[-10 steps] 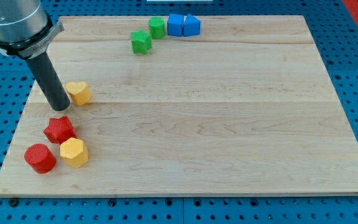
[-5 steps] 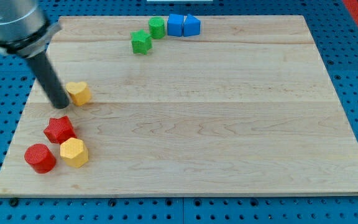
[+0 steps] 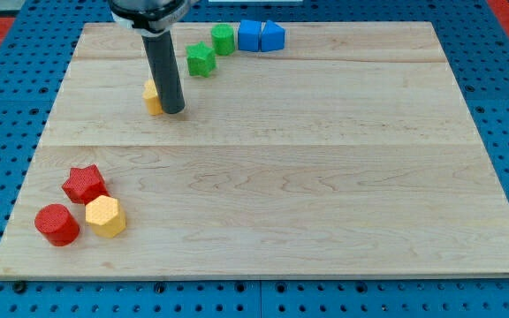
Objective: Move the yellow heart closer to the green star
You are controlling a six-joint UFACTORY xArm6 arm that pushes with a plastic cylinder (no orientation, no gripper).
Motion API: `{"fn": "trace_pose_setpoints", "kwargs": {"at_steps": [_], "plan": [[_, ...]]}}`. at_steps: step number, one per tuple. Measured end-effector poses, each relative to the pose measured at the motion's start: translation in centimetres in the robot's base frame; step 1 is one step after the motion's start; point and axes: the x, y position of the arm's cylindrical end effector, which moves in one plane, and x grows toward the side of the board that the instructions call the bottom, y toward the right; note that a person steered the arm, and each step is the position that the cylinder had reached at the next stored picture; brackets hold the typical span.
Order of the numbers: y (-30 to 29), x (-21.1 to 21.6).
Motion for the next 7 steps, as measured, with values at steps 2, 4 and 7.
{"fn": "trace_pose_setpoints", "kwargs": {"at_steps": [2,4,7], "plan": [[-4.8,-2.4],[-8.2,2.2],[-4.9,-4.7]]}}
